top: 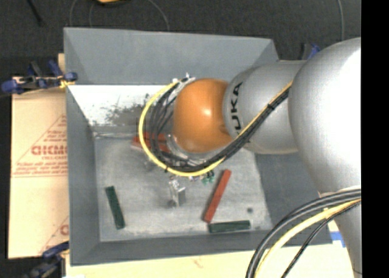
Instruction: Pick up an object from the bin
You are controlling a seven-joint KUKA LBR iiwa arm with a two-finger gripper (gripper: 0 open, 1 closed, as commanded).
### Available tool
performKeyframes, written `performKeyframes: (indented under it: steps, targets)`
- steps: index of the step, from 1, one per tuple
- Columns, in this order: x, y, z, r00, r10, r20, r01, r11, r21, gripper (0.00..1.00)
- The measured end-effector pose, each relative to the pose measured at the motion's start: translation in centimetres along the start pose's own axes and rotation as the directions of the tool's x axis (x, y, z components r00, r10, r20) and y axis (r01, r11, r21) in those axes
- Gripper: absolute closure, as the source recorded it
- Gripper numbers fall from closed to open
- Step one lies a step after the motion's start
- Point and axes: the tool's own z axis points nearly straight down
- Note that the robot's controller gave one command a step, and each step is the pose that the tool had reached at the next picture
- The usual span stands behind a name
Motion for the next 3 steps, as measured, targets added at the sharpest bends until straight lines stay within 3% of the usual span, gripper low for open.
performKeyframes:
  steps: [1, 2, 3]
  targets:
    - [1.3, 1.2, -0.5, 0.996, 0.087, -0.01, -0.087, 0.996, -0.004, 0.0]
    - [2.5, -3.5, -3.3, 0.998, 0.064, -0.005, -0.064, 0.998, 0.0, 0.0]
    - [5.1, -6.1, -4.6, 0.997, 0.071, -0.003, -0.071, 0.997, 0.003, 0.0]
